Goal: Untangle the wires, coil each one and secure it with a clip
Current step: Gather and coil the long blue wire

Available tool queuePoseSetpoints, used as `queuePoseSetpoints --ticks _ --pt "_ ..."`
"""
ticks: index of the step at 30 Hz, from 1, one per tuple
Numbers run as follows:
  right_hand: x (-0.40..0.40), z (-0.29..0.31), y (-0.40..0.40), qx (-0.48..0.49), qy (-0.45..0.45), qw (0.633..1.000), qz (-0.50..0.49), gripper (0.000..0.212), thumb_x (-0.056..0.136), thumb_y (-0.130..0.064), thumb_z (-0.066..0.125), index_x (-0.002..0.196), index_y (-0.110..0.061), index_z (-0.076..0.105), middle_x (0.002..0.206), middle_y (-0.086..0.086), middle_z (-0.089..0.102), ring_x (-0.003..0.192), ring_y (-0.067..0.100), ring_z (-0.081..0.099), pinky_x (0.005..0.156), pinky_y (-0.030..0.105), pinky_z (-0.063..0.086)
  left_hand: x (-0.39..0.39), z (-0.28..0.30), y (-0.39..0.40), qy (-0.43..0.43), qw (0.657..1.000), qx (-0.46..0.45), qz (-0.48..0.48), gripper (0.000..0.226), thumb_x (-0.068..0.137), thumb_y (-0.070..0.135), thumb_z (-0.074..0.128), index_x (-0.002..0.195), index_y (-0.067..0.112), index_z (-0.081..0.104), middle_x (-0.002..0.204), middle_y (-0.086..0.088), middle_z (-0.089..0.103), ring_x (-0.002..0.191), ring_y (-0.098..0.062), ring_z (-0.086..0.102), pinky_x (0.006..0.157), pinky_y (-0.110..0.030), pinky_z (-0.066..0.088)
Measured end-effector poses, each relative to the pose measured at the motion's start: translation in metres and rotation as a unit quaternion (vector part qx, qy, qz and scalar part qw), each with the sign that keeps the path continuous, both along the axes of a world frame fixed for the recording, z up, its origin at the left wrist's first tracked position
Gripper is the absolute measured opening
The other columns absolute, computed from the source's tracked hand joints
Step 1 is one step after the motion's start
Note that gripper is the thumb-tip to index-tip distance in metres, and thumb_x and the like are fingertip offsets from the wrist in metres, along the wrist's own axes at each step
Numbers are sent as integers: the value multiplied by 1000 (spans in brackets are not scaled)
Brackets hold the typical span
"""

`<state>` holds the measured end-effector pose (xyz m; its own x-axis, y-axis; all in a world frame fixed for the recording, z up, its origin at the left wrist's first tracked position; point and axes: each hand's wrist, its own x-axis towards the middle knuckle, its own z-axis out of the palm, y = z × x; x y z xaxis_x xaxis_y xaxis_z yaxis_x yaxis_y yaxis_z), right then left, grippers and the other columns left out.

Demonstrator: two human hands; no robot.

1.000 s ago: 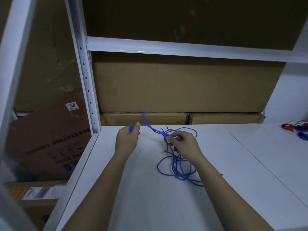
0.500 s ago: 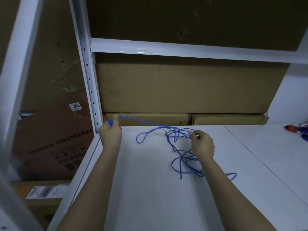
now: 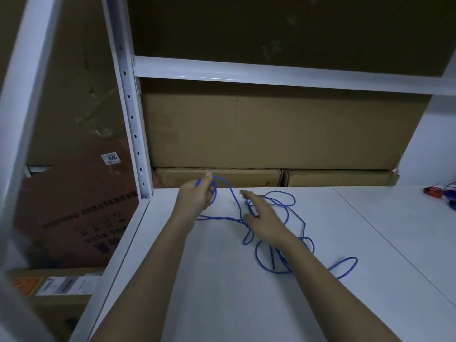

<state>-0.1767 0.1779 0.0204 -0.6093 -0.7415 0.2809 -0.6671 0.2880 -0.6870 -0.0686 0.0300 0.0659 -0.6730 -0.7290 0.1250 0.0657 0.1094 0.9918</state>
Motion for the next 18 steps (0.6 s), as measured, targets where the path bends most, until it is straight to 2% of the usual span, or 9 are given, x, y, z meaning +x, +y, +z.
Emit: queuePoseSetpoints --ticks 2,4,7,9,10,12,13,15,18 --pt "6 -6 -10 30 -6 999 25 28 99 -21 45 125 -21 56 120 -8 58 114 12 52 101 33 40 2 5 5 25 993 75 -92 43 101 31 43 64 11 46 39 7 26 37 -9 23 49 -26 21" --pt "10 -13 -15 42 -13 999 17 24 103 -27 37 101 -23 61 97 -6 67 93 17 61 85 43 50 4 9 11 71 967 177 -170 43 103 35 38 68 12 45 42 8 23 39 -7 22 49 -22 21" --pt "14 -27 -15 66 -6 997 38 20 102 -27 38 92 -27 55 83 -7 65 79 18 61 71 43 54 0 7 13 183 931 250 -191 41 104 33 31 74 11 47 49 6 39 48 -8 39 59 -18 41" --pt "16 -34 -13 81 78 992 54 11 99 -21 45 100 -23 56 90 -5 59 81 16 56 73 34 48 -10 0 12 185 963 161 -111 36 105 23 32 76 11 49 58 8 53 63 -10 50 73 -23 43" --pt "16 -38 -12 70 118 989 57 13 96 -17 49 107 -22 56 94 -5 55 83 13 53 74 30 45 -14 -5 11 154 984 71 -53 33 104 20 35 77 11 51 65 8 58 69 -9 54 77 -24 42" --pt "15 -42 -11 44 139 988 56 32 90 -9 55 120 -21 55 98 -6 47 84 7 48 75 19 40 -19 -20 12 106 989 -103 8 20 99 15 39 85 7 51 80 3 59 77 -3 57 79 -18 43" --pt "14 -42 -11 40 121 990 59 39 89 -7 56 125 -20 54 100 -7 45 82 5 46 74 11 37 -21 -29 12 84 981 -174 4 14 97 12 40 90 4 49 85 -1 59 80 -5 58 77 -16 45" --pt "18 -37 -10 23 59 996 63 47 87 -6 59 131 -21 51 103 -5 48 80 5 48 73 5 35 -24 -41 11 -24 952 -303 -32 8 98 10 43 93 5 44 86 -8 59 77 -20 59 69 -29 48" --pt "20 -25 -1 -82 -139 986 35 48 87 1 51 125 -27 47 105 -4 61 90 9 56 75 12 41 -21 -48 3 -221 870 -432 -88 15 100 23 47 94 10 40 74 -3 50 64 -18 51 56 -27 40"
